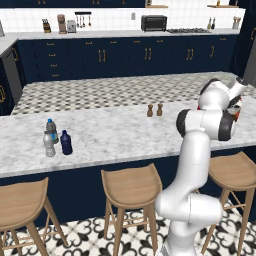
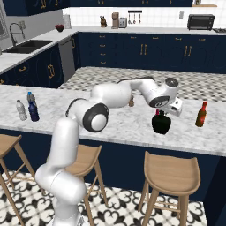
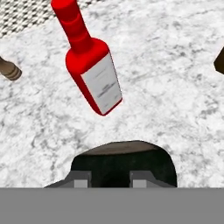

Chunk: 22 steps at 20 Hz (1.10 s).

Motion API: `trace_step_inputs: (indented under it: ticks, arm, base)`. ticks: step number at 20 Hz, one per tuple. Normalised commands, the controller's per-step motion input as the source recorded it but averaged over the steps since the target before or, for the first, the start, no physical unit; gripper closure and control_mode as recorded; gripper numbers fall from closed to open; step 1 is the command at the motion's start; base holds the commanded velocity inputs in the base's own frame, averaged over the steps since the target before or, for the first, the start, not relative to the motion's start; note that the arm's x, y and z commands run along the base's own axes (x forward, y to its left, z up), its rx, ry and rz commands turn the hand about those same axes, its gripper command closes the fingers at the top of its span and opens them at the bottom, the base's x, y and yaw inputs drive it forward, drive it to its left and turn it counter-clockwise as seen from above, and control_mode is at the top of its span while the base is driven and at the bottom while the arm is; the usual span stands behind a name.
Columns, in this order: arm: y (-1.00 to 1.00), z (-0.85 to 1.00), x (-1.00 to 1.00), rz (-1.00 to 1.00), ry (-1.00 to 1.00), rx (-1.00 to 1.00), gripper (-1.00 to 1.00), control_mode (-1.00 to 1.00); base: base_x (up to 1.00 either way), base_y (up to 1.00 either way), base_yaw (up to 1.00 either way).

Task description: Move the plastic bottles in the middle to the plastics group, and the glass bottles in the middle to the glass group.

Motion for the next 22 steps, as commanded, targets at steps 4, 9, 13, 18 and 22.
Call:
trace_step_inputs:
  ticks: [4, 9, 13, 18, 22]
  arm:
    - [0.04, -0.36, 0.00, 0.06, 0.00, 0.00, -1.00, -1.00]
    - [0.00, -0.01, 0.00, 0.03, 0.00, 0.00, -1.00, -1.00]
    - [0.12, 0.30, 0.00, 0.01, 0.00, -0.02, -1.00, -1.00]
    - [0.30, 0.54, -0.10, 0.05, 0.00, -0.12, -1.00, -1.00]
    - [0.51, 0.24, -0.47, 0.08, 0.02, -0.17, -1.00, -1.00]
  base:
    - [0.00, 0.00, 0.00]
    - [0.00, 0.00, 0.00]
    - [0.00, 0.00, 0.00]
    - [0.00, 0.00, 0.00]
    - [0.00, 0.00, 0.00]
